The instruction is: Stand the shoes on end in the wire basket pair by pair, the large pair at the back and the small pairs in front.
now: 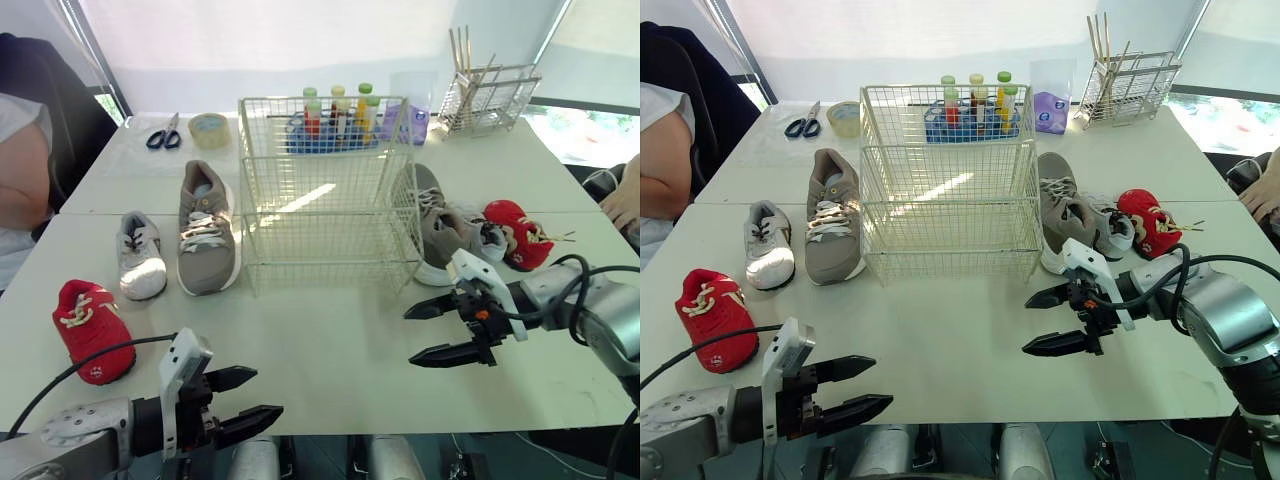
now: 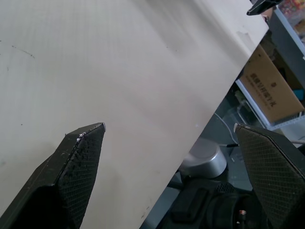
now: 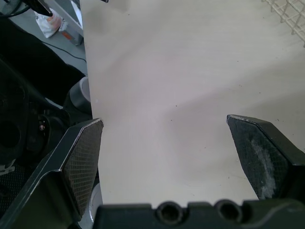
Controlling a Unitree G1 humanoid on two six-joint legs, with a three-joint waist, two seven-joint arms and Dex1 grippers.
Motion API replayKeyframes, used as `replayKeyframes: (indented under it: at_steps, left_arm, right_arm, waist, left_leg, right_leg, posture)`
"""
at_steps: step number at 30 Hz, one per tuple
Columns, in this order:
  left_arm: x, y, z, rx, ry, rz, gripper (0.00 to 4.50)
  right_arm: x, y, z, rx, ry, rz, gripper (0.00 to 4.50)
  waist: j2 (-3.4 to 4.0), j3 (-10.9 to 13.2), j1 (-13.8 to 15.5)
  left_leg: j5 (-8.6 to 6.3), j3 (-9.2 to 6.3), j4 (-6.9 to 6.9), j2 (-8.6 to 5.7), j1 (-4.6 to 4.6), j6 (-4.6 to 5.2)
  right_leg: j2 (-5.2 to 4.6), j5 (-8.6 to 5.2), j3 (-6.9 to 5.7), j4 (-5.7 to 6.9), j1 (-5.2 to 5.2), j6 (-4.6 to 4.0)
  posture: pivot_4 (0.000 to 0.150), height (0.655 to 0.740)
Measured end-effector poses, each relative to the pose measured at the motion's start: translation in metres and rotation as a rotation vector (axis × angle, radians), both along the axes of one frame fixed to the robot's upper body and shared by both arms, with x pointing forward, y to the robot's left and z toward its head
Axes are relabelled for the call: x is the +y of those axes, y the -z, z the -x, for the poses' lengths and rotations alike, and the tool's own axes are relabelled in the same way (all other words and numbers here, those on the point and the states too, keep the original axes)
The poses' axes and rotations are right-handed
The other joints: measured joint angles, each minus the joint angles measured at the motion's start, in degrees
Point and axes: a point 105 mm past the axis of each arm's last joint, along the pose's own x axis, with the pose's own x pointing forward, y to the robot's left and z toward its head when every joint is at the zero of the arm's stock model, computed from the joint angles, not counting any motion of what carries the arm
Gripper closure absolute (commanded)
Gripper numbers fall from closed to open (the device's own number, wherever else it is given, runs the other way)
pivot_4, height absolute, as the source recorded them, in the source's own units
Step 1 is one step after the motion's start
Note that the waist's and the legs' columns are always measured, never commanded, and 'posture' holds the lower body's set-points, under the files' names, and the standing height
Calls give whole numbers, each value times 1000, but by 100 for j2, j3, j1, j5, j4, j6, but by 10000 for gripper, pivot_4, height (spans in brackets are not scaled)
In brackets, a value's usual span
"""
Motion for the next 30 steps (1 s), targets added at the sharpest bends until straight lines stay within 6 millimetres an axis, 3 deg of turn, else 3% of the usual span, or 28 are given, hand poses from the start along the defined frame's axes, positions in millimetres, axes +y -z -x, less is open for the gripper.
replayKeyframes:
  at_steps: [15, 22, 30]
  left_arm:
    - [0, -1, -2, -1, -8, 5, 251]
    - [2, -11, -8, -13, -16, 63, 251]
    - [-2, -9, -15, -10, 5, 60, 251]
  right_arm:
    - [4, 3, -2, -17, -10, -4, 0]
    - [3, 2, -5, -18, 2, -6, 0]
    - [-6, 2, -2, -21, 51, 17, 0]
  waist:
    - [0, 0, 2]
    - [0, 0, 0]
    - [0, 0, 3]
  left_leg:
    - [0, 0, 0, 0, 0, 0]
    - [0, 0, 0, 0, 0, 0]
    - [1, 0, 1, -1, 0, 0]
  right_leg:
    - [0, 0, 0, 0, 1, 0]
    - [1, 0, 0, 1, 4, 0]
    - [0, 0, -2, 1, 27, 0]
  posture:
    - [1500, 7352]
    - [1500, 7352]
    - [1500, 7352]
